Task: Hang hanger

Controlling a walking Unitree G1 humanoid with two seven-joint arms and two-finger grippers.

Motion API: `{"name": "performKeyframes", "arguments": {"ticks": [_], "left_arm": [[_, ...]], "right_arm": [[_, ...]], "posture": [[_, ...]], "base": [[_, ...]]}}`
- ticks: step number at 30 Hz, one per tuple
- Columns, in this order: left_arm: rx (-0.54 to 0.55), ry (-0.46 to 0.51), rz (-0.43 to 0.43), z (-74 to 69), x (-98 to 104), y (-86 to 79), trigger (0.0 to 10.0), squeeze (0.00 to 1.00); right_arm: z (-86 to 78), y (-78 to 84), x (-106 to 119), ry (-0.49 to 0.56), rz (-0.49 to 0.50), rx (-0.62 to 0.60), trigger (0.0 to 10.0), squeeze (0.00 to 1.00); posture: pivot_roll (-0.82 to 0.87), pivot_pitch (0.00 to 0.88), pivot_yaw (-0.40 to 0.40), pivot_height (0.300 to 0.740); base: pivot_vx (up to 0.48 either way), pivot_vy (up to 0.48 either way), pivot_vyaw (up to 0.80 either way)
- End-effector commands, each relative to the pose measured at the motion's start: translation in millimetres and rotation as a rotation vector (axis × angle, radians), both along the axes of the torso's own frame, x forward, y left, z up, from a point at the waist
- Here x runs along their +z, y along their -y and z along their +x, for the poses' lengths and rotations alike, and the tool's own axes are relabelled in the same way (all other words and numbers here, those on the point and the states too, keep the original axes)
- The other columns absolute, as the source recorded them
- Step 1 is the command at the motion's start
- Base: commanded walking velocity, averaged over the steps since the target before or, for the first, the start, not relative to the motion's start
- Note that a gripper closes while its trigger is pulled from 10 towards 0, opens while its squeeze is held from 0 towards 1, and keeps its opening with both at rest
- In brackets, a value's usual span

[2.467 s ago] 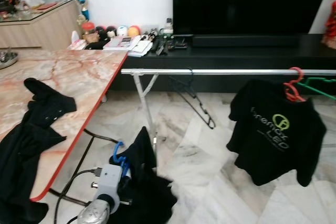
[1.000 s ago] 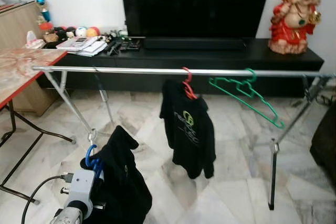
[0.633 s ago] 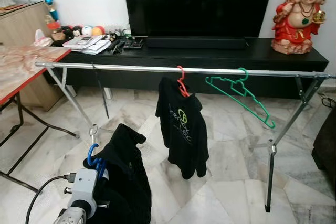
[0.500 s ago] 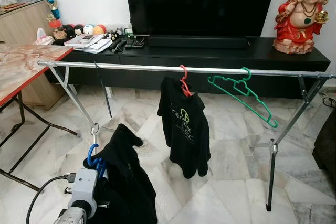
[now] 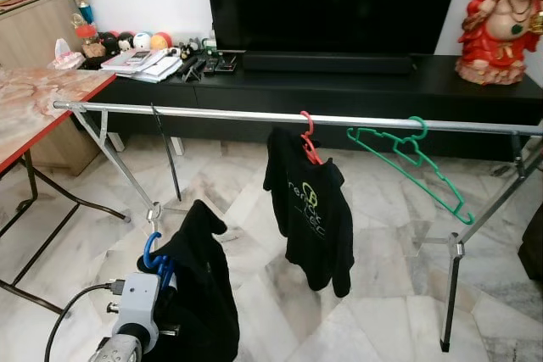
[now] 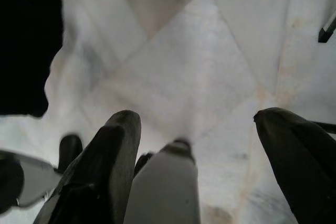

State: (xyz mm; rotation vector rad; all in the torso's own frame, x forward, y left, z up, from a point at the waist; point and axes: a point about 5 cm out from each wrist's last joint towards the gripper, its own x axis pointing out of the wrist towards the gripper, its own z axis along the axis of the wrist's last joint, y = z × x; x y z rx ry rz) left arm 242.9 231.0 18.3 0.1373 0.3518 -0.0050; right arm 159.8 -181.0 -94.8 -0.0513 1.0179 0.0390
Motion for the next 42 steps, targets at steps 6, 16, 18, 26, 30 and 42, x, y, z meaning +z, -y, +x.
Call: {"name": "performKeyframes", "arguments": {"ticks": [6, 16, 18, 26, 30, 42], "left_arm": [[-0.034, 0.062, -0.019, 9.3, 10.2, 11.2, 10.0, 0.00], [-0.037, 0.063, -0.023, 9.7, 10.2, 13.6, 10.0, 0.00], [-0.039, 0.062, -0.023, 9.2, 9.8, 14.3, 10.0, 0.00], [-0.082, 0.049, 0.020, 7.5, 7.1, 18.3, 10.0, 0.00], [-0.080, 0.052, 0.019, 8.9, 8.1, 18.3, 10.0, 0.00], [-0.047, 0.091, 0.003, 23.3, 17.7, 16.0, 10.0, 0.00]], "right_arm": [[-6.4, 7.0, -2.0, -0.026, -0.022, -0.006, 10.0, 0.00], [-9.5, 14.5, -2.1, -0.030, -0.029, -0.007, 10.0, 0.00], [-10.0, 15.4, -2.1, -0.031, -0.030, -0.007, 10.0, 0.00], [-13.8, 17.0, -3.1, -0.037, -0.032, -0.004, 10.0, 0.00], [-14.9, 16.9, -3.5, -0.039, -0.033, -0.003, 10.0, 0.00], [-10.9, 13.3, -2.8, -0.035, -0.032, 0.006, 10.0, 0.00]], "posture": [[0.00, 0.020, 0.041, 0.740], [0.01, 0.022, 0.039, 0.740], [0.01, 0.022, 0.038, 0.740], [0.01, 0.024, 0.038, 0.740], [0.01, 0.024, 0.036, 0.740], [0.00, 0.024, 0.036, 0.740]], "base": [[0.374, 0.000, 0.00], [0.376, 0.000, 0.00], [0.379, 0.000, 0.00], [0.135, 0.000, 0.00], [0.000, 0.000, 0.00], [0.000, 0.000, 0.00]]}}
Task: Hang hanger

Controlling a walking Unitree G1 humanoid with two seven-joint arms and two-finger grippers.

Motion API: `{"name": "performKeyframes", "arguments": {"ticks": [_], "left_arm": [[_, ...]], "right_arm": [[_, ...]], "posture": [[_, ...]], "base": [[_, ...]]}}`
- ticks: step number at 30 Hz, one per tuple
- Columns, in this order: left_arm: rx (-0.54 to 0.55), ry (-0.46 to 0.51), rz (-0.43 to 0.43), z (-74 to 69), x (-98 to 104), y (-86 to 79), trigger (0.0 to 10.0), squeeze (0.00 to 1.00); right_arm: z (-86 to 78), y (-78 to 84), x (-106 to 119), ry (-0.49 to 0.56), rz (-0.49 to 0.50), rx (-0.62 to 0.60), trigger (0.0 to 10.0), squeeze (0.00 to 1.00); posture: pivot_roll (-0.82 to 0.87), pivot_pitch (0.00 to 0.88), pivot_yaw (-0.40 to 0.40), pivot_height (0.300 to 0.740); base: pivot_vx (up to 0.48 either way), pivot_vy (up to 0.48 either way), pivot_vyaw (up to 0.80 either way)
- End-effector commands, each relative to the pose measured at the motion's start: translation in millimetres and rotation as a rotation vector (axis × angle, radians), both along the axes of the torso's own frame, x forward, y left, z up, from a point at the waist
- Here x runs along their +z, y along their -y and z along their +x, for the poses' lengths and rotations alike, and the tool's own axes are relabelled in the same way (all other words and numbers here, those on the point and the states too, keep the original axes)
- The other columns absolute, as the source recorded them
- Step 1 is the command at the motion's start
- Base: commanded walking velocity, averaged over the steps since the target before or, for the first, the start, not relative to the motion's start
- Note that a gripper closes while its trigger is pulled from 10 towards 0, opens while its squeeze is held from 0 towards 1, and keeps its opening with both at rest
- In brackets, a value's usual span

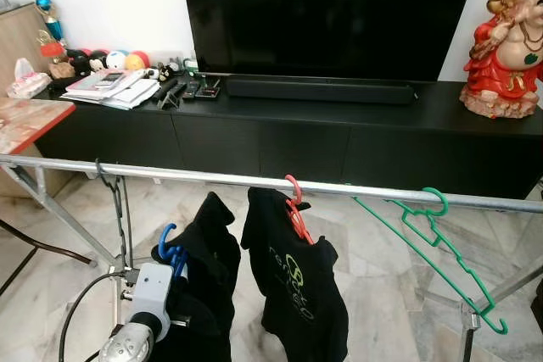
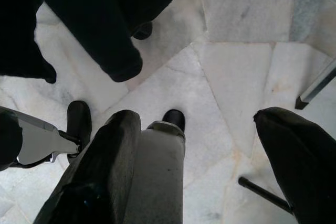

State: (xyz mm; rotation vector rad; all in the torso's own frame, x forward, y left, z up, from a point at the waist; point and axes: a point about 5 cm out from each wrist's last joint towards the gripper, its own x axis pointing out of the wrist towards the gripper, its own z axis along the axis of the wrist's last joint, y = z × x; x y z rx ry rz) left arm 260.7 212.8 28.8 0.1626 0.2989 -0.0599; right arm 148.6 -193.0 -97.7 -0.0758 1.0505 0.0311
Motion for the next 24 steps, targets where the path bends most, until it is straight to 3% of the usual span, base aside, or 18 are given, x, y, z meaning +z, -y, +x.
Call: {"name": "performKeyframes", "arguments": {"ticks": [1, 14, 24], "left_arm": [[0.013, 0.041, -0.017, 5.5, 6.9, -1.4, 10.0, 0.00], [0.000, 0.033, -0.032, 3.1, 3.4, 3.4, 10.0, 0.00], [-0.008, 0.036, -0.035, 3.7, 3.6, 4.6, 10.0, 0.00]], "right_arm": [[0.9, 0.9, 0.3, -0.002, -0.007, 0.000, 10.0, 0.00], [2.5, -5.0, 0.1, -0.002, -0.002, 0.007, 10.0, 0.00], [5.5, -8.5, 0.7, 0.002, 0.001, 0.008, 10.0, 0.00]], "posture": [[0.00, 0.024, 0.036, 0.740], [0.00, 0.024, 0.036, 0.740], [0.00, 0.018, 0.039, 0.740]], "base": [[0.000, 0.000, 0.00], [0.000, 0.000, 0.00], [0.292, 0.000, 0.00]]}}
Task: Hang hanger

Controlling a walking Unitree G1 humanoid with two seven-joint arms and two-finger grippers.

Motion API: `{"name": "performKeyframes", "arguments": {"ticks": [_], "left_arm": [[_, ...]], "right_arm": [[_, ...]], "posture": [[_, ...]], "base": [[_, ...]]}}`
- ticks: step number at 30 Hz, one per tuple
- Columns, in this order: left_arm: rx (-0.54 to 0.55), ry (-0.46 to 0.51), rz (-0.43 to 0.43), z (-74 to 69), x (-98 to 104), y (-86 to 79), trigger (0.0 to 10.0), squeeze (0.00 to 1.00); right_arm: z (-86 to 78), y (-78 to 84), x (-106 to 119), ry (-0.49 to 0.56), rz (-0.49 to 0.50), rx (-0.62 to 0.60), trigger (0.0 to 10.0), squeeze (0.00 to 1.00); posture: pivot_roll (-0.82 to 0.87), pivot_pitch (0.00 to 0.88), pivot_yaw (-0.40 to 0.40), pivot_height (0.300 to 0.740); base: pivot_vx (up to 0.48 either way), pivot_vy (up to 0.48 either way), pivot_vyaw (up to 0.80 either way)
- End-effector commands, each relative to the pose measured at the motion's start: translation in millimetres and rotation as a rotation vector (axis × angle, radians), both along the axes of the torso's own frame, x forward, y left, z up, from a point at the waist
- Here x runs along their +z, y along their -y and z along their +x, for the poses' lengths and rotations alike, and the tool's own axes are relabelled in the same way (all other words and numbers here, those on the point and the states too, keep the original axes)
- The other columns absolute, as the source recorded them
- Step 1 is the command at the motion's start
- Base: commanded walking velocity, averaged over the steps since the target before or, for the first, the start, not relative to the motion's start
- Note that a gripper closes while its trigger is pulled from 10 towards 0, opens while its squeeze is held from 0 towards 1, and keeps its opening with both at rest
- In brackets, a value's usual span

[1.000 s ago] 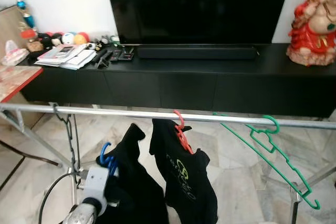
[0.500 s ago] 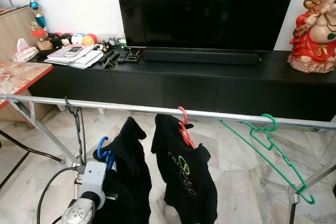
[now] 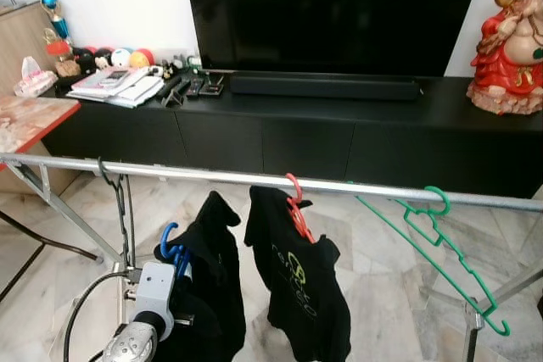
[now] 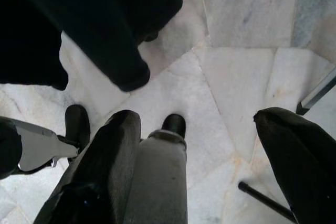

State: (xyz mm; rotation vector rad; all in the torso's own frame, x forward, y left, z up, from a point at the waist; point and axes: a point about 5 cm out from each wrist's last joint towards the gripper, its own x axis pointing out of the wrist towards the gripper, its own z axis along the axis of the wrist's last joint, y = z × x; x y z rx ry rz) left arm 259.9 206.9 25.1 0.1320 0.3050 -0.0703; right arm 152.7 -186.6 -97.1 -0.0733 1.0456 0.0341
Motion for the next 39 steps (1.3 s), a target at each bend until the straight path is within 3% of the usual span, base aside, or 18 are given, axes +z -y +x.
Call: {"name": "performKeyframes", "arguments": {"ticks": [1, 15, 23, 31, 39], "left_arm": [[-0.004, 0.044, -0.004, 4.6, 7.3, -1.2, 10.0, 0.00], [-0.004, 0.049, -0.003, 3.4, 6.7, 0.6, 10.0, 0.00], [-0.014, 0.056, 0.002, -0.4, 5.6, -0.1, 10.0, 0.00], [-0.219, 0.037, 0.052, -14.6, 1.5, 8.3, 10.0, 0.00], [-0.322, 0.108, 0.123, -0.5, 20.3, 10.4, 10.0, 0.00]], "right_arm": [[1.9, -2.5, 0.2, -0.003, -0.002, 0.008, 10.0, 0.00], [1.7, -3.3, 0.1, -0.004, -0.003, 0.009, 10.0, 0.00], [-0.6, -2.2, -0.6, -0.008, -0.006, 0.019, 10.0, 0.00], [-2.4, 1.6, -0.7, -0.010, -0.012, 0.026, 10.0, 0.00], [-2.0, 4.3, -0.2, -0.011, -0.020, 0.042, 10.0, 0.00]], "posture": [[0.00, 0.018, 0.039, 0.740], [0.00, 0.031, 0.038, 0.740], [0.00, 0.033, 0.040, 0.740], [0.01, 0.035, 0.039, 0.740], [0.01, 0.036, 0.038, 0.740]], "base": [[0.319, 0.000, 0.00], [0.312, 0.000, 0.00], [0.000, 0.000, 0.00], [0.000, 0.000, 0.00], [0.000, 0.000, 0.00]]}}
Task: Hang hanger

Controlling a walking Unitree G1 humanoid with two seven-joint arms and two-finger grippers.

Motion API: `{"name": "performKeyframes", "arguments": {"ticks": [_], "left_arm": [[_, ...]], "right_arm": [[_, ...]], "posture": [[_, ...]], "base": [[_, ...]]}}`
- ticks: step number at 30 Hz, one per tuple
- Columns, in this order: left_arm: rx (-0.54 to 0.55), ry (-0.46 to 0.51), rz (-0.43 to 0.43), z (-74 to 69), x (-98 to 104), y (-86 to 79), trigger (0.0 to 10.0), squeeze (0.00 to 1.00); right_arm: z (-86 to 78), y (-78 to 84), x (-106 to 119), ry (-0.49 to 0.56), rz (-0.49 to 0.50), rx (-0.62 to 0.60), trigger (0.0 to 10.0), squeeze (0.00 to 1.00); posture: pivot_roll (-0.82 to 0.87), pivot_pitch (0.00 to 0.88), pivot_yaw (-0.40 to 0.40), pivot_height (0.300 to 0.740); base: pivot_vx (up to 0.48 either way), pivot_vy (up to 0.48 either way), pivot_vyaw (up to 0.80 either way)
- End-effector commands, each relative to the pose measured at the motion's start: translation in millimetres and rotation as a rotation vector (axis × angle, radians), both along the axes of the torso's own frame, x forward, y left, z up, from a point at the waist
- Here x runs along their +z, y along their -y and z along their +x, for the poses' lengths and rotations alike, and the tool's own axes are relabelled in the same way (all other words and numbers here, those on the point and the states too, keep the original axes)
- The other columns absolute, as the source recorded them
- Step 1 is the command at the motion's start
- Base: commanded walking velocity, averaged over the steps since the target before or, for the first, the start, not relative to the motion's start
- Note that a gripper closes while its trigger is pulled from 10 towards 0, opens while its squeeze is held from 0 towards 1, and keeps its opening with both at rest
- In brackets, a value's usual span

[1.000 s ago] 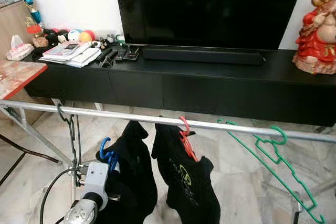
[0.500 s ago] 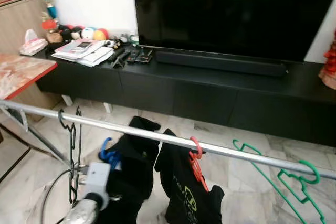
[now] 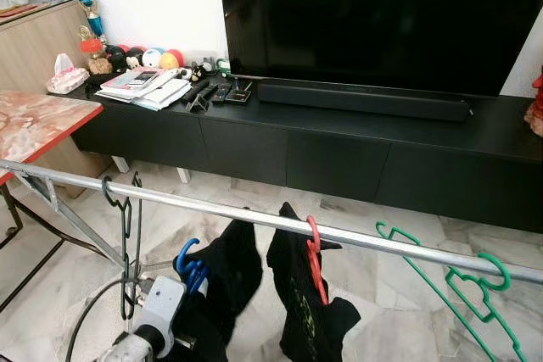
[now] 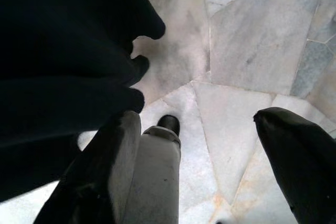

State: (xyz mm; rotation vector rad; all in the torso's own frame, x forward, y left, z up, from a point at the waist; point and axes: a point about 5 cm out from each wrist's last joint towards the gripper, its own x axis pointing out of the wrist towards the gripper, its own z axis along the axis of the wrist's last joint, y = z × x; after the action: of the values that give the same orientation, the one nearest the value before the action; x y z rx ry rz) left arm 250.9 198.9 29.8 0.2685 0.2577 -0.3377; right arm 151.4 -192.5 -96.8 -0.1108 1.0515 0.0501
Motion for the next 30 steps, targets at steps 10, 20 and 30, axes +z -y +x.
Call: {"name": "performKeyframes", "arguments": {"ticks": [10, 20, 30], "left_arm": [[-0.145, 0.188, 0.030, 35.0, 44.0, 23.3, 10.0, 0.00], [0.079, 0.158, -0.039, 49.8, 44.9, 0.8, 10.0, 0.00], [0.183, 0.066, -0.005, 55.9, 34.1, -8.8, 10.0, 0.00]], "right_arm": [[1.2, -11.7, -1.1, -0.004, 0.005, 0.024, 10.0, 0.00], [0.1, -12.4, -1.6, -0.006, 0.005, 0.026, 10.0, 0.00], [-6.1, -5.3, -2.9, -0.014, -0.001, 0.023, 10.0, 0.00]], "posture": [[0.00, 0.035, 0.044, 0.740], [0.00, 0.025, 0.046, 0.740], [0.00, 0.010, 0.048, 0.740]], "base": [[0.000, 0.000, 0.00], [0.000, 0.000, 0.00], [0.000, 0.000, 0.00]]}}
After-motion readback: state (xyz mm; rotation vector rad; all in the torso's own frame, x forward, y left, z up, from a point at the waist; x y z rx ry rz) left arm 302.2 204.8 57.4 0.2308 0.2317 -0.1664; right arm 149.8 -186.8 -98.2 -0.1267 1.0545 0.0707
